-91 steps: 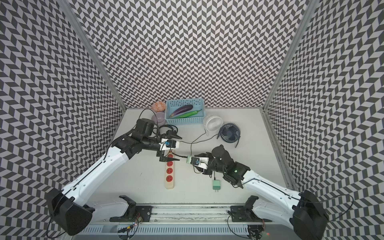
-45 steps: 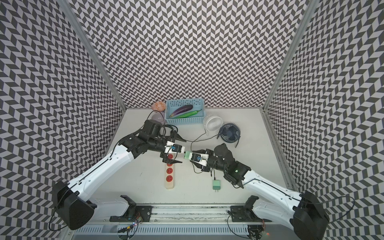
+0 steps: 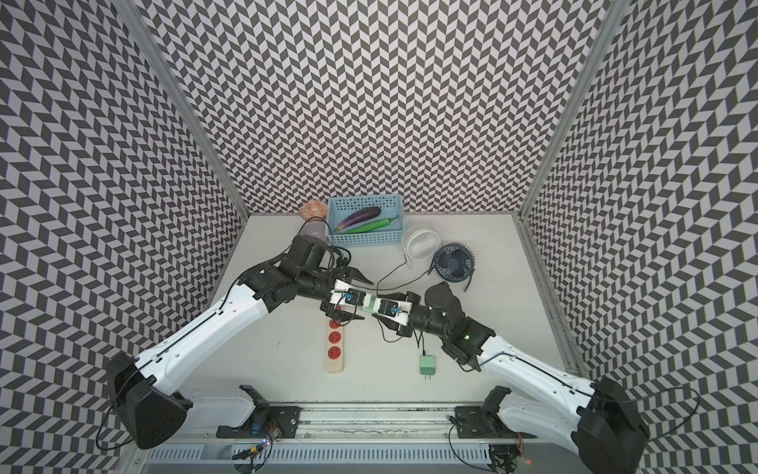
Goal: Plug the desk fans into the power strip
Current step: Pick up the plug from the center of the board.
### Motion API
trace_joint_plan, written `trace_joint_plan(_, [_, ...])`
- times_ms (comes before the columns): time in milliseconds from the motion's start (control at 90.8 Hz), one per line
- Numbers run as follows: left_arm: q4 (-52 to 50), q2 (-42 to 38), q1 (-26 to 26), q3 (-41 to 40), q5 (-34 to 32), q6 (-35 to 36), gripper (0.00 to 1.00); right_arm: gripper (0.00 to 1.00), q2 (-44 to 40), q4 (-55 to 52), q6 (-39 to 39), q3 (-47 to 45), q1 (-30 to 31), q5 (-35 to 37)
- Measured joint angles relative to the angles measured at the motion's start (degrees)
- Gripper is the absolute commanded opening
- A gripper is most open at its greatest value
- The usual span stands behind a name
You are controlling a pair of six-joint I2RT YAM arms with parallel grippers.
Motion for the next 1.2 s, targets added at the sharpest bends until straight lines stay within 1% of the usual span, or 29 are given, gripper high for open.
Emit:
trace_joint_plan(66, [-0.52,0.00,-0.42,0.00,-0.59,0.11,0.71,0.00,0.02,0.44,0.20,-0.20,-0.04,-0.22])
trace_joint_plan(176, [-1.03,0.09,-1.11,0.00,-1.25,0.33,0.66,0.00,0.02,1.16,0.42,-0.46,-0.22,-0.44])
trace_joint_plan(330, [-1.46,0.66,-2.10,0.22,-1.68,-0.31,0.49,0.00,0.02,2.16,0.57,-1.25,-0.33,-0.81])
trace_joint_plan(518, [-1.36,1.33,-2.58,0.92,-1.81,-1.03,0.45,0.00,0.02,3.08,0.55,-1.90,-0.46,-1.09])
trace_joint_plan(672, [-1.11,1.38,-2.58,0.98,-1.70,-3.15,0.44,0.00,0.00,3.80,0.79,-2.21,-0.66,-1.20])
trace_joint_plan(760, [-0.98,1.40,-2.58,0.98,-1.64,-4.33,0.38,0.00,-0.07,4.59,1.05,-2.58,-0.68,-1.20])
trace_joint_plan(936, [-0.35,1.55,-2.58,0.98,-2.01,-6.16,0.19,0.01,-0.09,4.70,1.07,-2.62,-0.70,-1.18])
trace_joint_plan(958, [-0.35,1.55,-2.60,0.98,-2.10,-6.29,0.17,0.05,-0.09,4.70,1.07,-2.62,-0.70,-1.16])
trace_joint_plan(991, [-0.33,1.55,-2.62,1.01,-2.32,-6.45,0.13,0.17,-0.09,4.66,1.05,-2.62,-0.70,-1.09])
trace_joint_plan(1058, [-0.33,1.55,-2.62,1.09,-3.02,-6.80,0.10,0.54,-0.09,4.48,0.98,-2.62,-0.70,-0.87])
trace_joint_plan(1091, [-0.31,1.55,-2.73,1.09,-3.41,-6.97,0.09,0.68,-0.15,4.35,1.05,-2.62,-0.70,-0.76])
trace_joint_plan(1157, [-0.39,1.55,-2.93,1.09,-5.01,-7.39,0.07,0.91,-0.72,4.48,0.76,-2.84,-0.70,-0.42])
trace_joint_plan(1179, [-0.42,1.55,-2.91,1.09,-5.57,-7.43,0.06,0.97,-1.11,4.68,0.70,-3.04,-0.70,-0.24])
trace_joint_plan(1201, [-0.39,1.55,-2.78,1.09,-6.19,-7.58,0.06,1.00,-1.68,4.79,0.70,-3.30,-0.70,-0.04])
